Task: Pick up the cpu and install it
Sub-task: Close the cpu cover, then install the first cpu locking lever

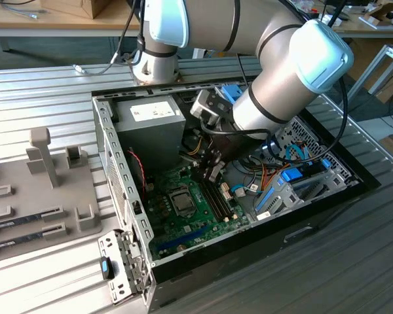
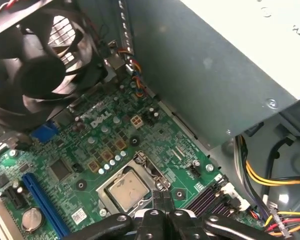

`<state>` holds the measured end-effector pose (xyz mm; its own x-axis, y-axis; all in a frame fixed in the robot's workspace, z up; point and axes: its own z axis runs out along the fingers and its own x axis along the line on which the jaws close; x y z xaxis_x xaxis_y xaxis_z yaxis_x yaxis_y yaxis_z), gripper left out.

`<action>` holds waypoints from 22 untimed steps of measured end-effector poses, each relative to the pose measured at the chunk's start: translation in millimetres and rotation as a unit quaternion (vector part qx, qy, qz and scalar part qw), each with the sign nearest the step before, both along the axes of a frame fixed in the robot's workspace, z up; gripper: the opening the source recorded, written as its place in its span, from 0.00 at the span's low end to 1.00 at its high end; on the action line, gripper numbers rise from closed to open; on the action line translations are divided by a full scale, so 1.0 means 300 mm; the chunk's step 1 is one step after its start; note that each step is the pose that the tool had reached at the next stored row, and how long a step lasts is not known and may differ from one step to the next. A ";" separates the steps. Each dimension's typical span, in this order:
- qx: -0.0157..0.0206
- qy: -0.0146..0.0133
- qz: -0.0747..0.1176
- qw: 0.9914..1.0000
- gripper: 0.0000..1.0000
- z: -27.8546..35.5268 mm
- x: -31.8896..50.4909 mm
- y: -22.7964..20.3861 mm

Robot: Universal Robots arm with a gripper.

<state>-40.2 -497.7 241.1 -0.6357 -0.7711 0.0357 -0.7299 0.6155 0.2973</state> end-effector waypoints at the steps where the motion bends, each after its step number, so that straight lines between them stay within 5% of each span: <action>1: 0.000 0.000 0.005 1.000 0.11 0.000 0.000 -0.001; 22: -0.002 0.000 0.051 0.999 0.11 -0.023 0.020 -0.017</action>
